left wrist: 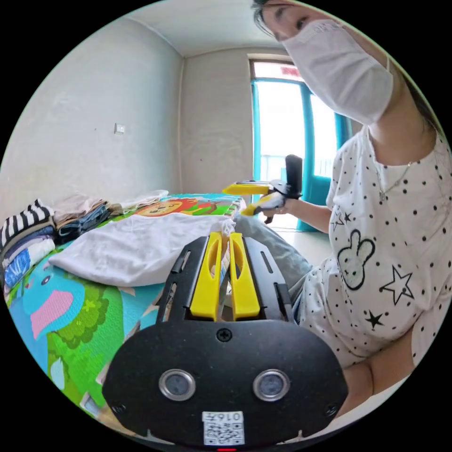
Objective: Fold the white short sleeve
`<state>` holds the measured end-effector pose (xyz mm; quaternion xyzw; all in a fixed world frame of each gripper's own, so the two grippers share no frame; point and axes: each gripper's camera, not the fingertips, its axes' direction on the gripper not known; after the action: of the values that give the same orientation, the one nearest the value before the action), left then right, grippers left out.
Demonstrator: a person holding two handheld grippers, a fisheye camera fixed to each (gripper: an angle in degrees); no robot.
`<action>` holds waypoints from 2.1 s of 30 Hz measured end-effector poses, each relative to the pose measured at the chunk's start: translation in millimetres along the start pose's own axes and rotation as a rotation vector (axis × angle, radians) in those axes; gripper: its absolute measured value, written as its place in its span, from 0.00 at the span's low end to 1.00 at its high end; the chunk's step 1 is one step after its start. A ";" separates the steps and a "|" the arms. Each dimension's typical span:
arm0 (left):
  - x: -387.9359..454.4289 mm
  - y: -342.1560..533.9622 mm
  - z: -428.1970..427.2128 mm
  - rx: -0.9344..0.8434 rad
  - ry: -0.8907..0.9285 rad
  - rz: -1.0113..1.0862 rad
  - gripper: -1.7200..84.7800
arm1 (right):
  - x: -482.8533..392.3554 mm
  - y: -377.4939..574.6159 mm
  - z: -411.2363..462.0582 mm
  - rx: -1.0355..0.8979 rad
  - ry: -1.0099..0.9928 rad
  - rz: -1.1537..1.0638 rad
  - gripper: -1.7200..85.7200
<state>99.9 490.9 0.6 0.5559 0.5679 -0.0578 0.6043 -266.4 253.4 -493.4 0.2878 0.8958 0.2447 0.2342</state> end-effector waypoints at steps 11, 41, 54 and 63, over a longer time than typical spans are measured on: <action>34.9 -33.5 9.8 -0.119 -0.095 -0.158 0.01 | -131.2 1.2 -23.1 -0.080 0.309 -0.611 0.22; 240.4 -88.2 140.9 -0.417 -1.011 0.436 0.15 | 22.4 -69.9 -100.1 -0.378 0.022 -0.130 0.03; 188.1 -145.4 122.7 -0.431 -0.792 0.254 0.01 | 48.1 -50.5 -89.4 -0.242 0.035 -0.159 0.13; 129.9 -164.0 105.9 -0.373 -0.690 0.096 0.01 | 40.2 -37.4 -42.3 -0.264 0.258 -0.256 0.13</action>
<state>96.0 424.2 -224.2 0.4104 0.3053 -0.1086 0.8524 -334.2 239.1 -493.5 0.1048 0.9078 0.3629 0.1825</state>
